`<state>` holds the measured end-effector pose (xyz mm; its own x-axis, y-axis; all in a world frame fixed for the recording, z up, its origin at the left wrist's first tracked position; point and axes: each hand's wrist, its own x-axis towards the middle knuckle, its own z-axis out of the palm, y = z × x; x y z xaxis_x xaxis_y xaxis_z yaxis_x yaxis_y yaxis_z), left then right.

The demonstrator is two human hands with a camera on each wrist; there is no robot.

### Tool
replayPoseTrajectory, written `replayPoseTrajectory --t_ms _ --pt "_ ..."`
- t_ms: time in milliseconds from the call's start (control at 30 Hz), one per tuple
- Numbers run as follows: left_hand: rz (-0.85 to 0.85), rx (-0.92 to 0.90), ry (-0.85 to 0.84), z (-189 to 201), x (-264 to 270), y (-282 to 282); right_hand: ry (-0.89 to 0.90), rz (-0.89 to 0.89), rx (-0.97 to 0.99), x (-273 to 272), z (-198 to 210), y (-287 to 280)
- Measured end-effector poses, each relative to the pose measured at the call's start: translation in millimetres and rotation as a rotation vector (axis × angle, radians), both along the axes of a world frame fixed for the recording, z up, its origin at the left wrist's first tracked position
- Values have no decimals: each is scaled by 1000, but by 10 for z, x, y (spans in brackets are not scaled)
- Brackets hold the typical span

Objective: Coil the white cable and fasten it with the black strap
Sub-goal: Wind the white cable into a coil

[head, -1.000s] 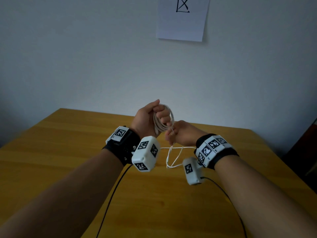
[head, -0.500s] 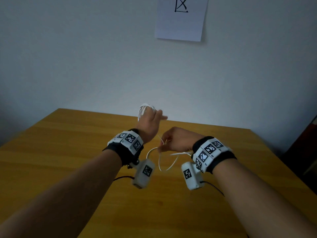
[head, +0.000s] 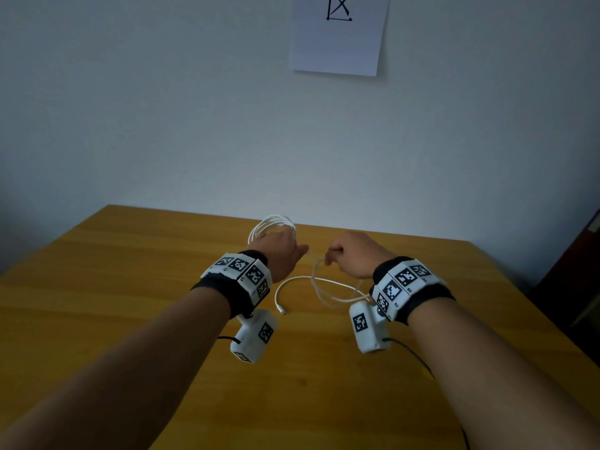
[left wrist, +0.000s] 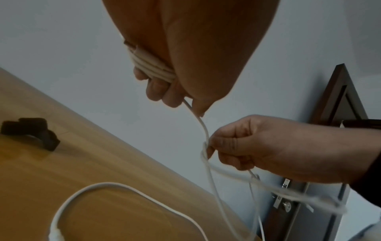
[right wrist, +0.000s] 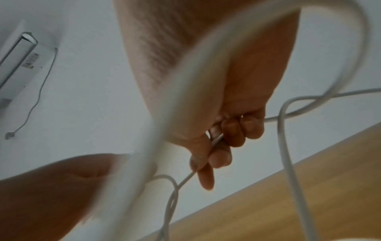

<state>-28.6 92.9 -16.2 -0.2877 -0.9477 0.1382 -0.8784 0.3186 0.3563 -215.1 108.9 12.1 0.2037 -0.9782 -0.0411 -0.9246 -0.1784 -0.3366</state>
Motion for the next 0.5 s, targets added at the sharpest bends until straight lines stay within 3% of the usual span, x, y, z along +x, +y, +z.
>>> replayPoseTrajectory --t_ms 300,400,500 --pt "47 -81 -57 -85 185 -100 73 -422 -85 -416 -157 -111" --pt "91 -73 -111 -102 245 -111 31 -525 -58 -554 -191 -95" --pt "135 -83 -62 -90 242 -109 16 -581 4 -619 -231 -83"
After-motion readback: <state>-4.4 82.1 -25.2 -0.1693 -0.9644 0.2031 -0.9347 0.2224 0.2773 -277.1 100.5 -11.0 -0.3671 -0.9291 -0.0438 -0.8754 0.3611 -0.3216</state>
